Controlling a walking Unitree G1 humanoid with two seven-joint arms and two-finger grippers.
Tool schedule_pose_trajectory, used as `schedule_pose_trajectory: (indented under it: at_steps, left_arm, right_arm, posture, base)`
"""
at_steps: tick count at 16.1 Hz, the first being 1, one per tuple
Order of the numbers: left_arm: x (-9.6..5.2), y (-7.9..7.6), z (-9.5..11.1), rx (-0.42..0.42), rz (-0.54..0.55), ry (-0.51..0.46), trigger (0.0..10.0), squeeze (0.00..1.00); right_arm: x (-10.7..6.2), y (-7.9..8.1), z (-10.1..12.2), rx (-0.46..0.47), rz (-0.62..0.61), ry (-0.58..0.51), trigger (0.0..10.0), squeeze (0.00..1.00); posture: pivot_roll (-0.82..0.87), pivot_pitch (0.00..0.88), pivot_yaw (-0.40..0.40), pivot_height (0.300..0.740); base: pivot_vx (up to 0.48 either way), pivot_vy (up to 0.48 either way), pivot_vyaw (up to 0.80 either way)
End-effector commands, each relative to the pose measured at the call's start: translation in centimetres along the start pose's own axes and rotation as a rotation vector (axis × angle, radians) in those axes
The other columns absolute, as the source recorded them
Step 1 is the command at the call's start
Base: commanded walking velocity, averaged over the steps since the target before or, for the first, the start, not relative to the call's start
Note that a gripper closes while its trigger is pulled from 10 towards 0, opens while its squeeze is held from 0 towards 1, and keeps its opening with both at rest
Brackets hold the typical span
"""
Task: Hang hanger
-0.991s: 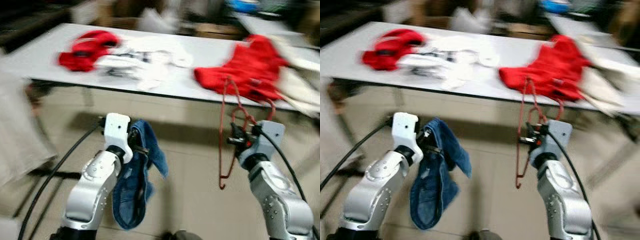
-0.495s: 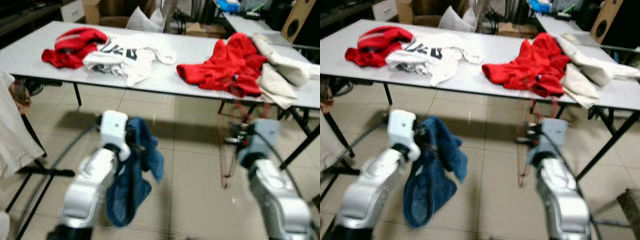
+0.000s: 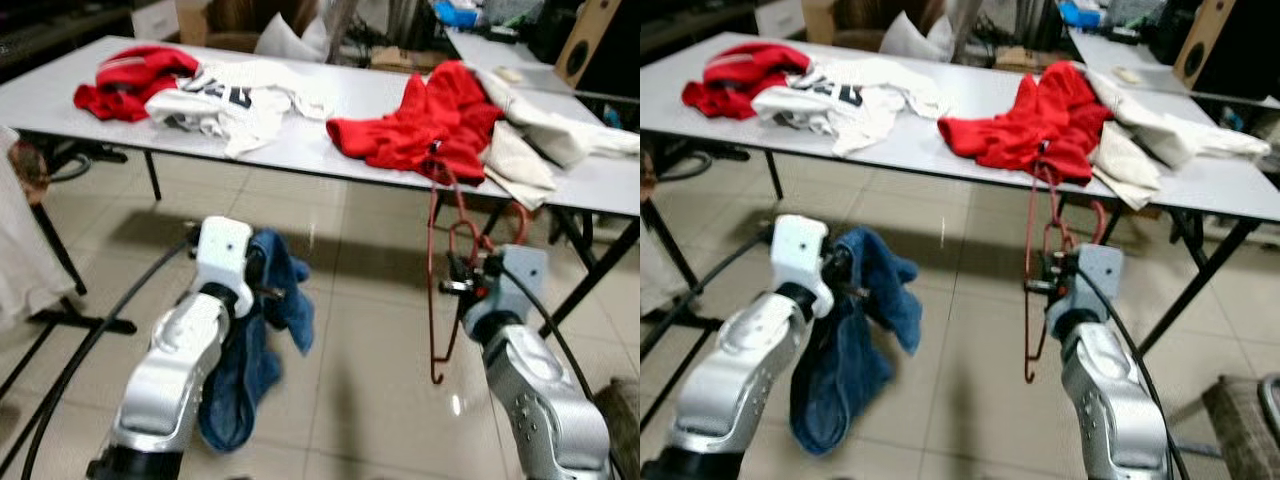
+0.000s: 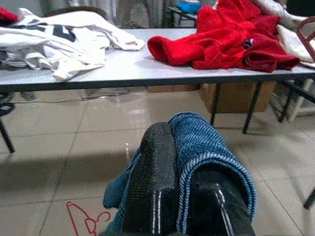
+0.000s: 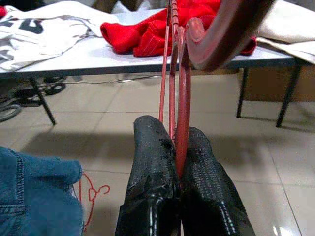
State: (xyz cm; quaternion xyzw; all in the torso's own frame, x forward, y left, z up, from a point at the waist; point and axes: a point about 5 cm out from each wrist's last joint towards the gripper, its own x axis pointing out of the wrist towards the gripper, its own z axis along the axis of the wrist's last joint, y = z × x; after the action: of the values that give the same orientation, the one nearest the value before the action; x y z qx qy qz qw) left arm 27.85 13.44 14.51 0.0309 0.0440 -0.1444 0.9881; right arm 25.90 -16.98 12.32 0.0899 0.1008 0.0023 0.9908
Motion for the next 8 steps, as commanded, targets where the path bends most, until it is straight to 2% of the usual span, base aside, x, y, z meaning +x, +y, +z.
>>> schedule_pose_trajectory:
  at_steps: [1,8]
  left_arm:
    - [0.16,-0.93,0.9,-0.004,-0.033,-0.037,10.0,0.0]
    - [0.07,-1.44,1.17,-0.02,-0.09,-0.05,10.0,0.0]
  right_arm:
    - [-0.21,-0.71,0.47,-0.005,-0.022,-0.024,10.0,0.0]
    - [-0.22,-0.5,0.66,0.01,0.001,-0.03,10.0,0.0]
  posture:
    - [-0.06,0.0,-0.047,0.71]
    - [-0.06,0.0,-0.057,0.71]
  base:
    - [0.0,0.0,0.0]
    - [0.0,0.0,0.0]
